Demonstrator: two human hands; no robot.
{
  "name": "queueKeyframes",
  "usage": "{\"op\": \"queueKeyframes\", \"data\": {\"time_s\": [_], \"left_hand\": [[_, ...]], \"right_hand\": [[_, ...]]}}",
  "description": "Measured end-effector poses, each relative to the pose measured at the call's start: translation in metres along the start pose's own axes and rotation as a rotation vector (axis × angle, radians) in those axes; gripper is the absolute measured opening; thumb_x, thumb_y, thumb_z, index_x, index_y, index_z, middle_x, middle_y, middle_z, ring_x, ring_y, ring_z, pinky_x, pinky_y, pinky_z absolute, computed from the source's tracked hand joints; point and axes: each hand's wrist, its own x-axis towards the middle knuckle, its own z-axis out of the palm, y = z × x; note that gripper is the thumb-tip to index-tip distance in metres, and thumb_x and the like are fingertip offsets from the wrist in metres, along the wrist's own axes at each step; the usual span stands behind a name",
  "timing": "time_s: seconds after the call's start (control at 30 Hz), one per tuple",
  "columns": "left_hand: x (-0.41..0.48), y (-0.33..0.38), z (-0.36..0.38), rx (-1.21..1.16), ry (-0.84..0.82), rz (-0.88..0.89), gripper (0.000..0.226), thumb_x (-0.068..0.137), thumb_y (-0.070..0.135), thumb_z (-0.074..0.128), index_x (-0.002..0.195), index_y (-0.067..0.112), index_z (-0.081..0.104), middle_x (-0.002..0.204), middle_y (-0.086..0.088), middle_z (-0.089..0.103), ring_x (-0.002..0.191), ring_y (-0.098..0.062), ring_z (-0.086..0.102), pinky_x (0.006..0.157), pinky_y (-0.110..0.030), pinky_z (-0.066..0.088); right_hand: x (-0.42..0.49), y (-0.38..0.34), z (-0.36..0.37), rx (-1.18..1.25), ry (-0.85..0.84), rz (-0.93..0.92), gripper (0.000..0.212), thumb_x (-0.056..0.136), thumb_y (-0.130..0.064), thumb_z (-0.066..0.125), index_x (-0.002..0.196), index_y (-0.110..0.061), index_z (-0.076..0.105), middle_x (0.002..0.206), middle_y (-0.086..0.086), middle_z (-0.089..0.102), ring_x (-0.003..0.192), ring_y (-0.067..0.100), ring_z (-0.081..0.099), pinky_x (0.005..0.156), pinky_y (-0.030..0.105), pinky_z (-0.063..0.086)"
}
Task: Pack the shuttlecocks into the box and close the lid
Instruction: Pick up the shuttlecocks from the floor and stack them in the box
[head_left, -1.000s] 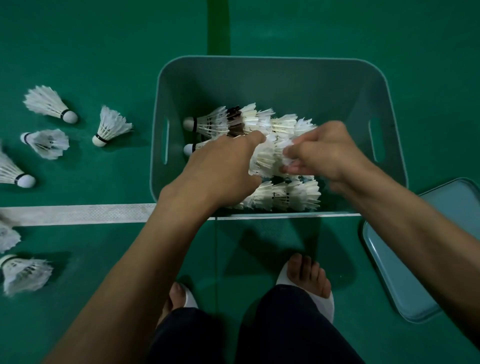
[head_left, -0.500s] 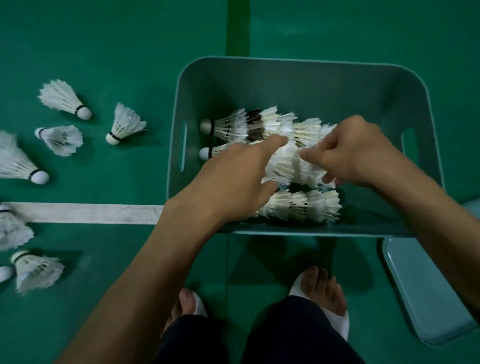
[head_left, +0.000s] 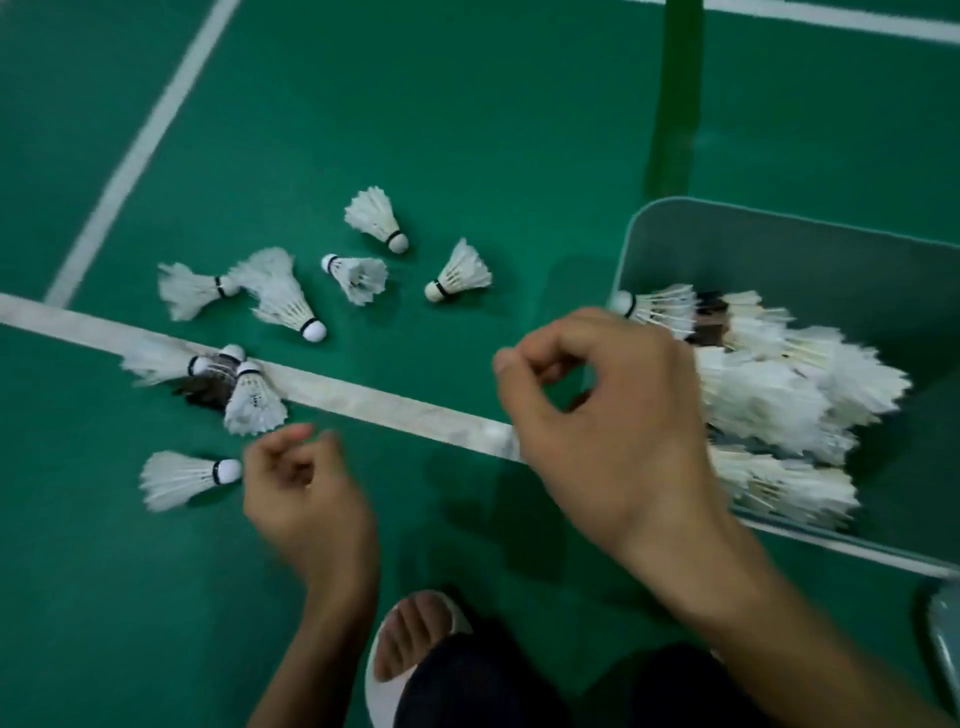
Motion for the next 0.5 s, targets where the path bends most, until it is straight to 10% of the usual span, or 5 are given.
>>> {"op": "queueKeyframes", "data": {"time_s": [0.13, 0.2, 0.33, 0.5], "left_hand": [[0.045, -0.051, -0.05, 0.543, 0.203, -0.028, 0.066, 0.078, 0.045, 0.082, 0.123, 0.006, 0.052, 0.12, -0.021, 0.057, 0.111, -0.035, 0.053, 0.098, -0.047, 0.04], [0.062, -0.064, -0.056, 0.658, 0.097, 0.025, 0.076, 0.075, 0.051, 0.085, 0.129, 0.009, 0.052, 0.124, -0.02, 0.055, 0.115, -0.036, 0.051, 0.097, -0.045, 0.041], [0.072, -0.079, -0.049, 0.726, -0.125, 0.134, 0.053, 0.076, 0.052, 0.081, 0.111, 0.02, 0.056, 0.103, -0.003, 0.064, 0.092, -0.026, 0.062, 0.077, -0.041, 0.053], [0.056, -0.06, -0.047, 0.496, -0.085, 0.028, 0.032, 0.07, 0.029, 0.074, 0.1, 0.024, 0.062, 0.092, 0.0, 0.068, 0.075, -0.017, 0.063, 0.067, -0.039, 0.054]], "right_hand": [[0.018, 0.01, 0.092, -0.081, -0.347, 0.092, 0.009, 0.088, -0.028, 0.068, 0.089, -0.02, 0.071, 0.115, 0.004, 0.067, 0.119, 0.022, 0.059, 0.096, 0.031, 0.045], [0.039, 0.02, 0.128, -0.138, -0.359, 0.169, 0.025, 0.091, -0.021, 0.063, 0.115, -0.016, 0.068, 0.154, 0.017, 0.042, 0.15, 0.024, 0.03, 0.117, 0.031, 0.029], [0.081, 0.04, 0.163, -0.082, -0.158, 0.33, 0.033, 0.092, -0.011, 0.056, 0.123, -0.017, 0.064, 0.166, 0.018, 0.016, 0.156, 0.026, 0.014, 0.121, 0.028, 0.019], [0.1, 0.081, 0.189, -0.1, -0.055, 0.388, 0.027, 0.092, -0.009, 0.058, 0.114, -0.016, 0.071, 0.15, 0.011, 0.045, 0.142, 0.029, 0.037, 0.113, 0.028, 0.031]]}}
